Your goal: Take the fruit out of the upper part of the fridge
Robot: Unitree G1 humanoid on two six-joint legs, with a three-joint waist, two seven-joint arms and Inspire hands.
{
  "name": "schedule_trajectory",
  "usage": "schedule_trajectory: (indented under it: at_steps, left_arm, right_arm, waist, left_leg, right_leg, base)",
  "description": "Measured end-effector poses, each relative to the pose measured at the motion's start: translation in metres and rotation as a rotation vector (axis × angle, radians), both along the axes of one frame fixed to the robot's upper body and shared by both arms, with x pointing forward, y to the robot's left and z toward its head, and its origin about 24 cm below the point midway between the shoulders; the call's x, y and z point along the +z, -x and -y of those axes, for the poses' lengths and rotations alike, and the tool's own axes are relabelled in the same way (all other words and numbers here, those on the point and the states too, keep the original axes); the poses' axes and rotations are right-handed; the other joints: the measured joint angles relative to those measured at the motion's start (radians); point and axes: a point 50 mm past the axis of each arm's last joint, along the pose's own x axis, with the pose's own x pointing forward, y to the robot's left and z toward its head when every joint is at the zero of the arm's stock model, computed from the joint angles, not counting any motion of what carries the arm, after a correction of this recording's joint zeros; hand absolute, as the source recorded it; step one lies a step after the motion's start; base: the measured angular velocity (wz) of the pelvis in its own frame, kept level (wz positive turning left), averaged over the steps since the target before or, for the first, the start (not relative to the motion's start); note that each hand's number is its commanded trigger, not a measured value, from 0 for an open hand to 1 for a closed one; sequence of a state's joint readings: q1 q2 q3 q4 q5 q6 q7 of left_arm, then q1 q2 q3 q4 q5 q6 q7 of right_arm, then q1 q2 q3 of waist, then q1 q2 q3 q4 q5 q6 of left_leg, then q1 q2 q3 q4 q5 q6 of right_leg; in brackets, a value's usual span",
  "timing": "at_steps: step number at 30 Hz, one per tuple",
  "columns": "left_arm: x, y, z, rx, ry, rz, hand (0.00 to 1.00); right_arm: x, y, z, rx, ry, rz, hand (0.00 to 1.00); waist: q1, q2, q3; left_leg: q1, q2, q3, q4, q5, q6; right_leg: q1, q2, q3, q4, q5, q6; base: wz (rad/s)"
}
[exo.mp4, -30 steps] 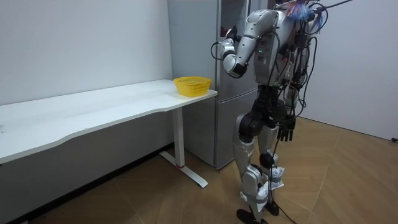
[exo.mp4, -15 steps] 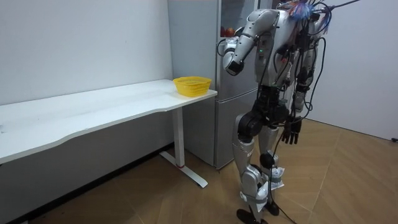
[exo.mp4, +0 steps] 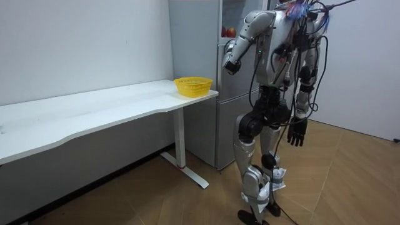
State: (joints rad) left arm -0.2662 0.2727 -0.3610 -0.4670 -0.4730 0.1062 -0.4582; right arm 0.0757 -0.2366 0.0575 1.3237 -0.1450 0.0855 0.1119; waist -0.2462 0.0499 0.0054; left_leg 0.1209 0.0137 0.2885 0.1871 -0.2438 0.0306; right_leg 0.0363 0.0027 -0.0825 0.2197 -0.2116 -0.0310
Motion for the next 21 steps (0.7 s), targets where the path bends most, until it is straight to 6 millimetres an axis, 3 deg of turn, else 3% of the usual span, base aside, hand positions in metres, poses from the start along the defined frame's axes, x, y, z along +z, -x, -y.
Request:
schedule_trajectory:
  at_steps: [7,21]
  left_arm:
    - [-0.001,0.002,0.004,-0.021,0.004,-0.007,0.0]
    - [-0.01,-0.003,0.021,-0.064,0.026,-0.069,0.0]
  right_arm:
    - [0.0,-0.001,0.001,0.013,-0.001,-0.003,0.0]
    - [0.001,-0.004,0.002,0.014,-0.001,0.005,0.0]
  waist:
    - [-0.006,0.0,-0.0003]
    - [-0.059,0.008,-0.0023]
  left_leg:
    - [-0.006,0.0,0.0,0.002,0.0,0.0]
    - [-0.006,-0.001,0.003,0.003,0.0,0.0]
  right_leg:
    - [-0.001,0.0,-0.002,-0.002,0.002,0.001]
    - [-0.002,0.001,0.006,-0.016,0.006,0.003]
  base:
    - [0.0]
    - [-0.01]
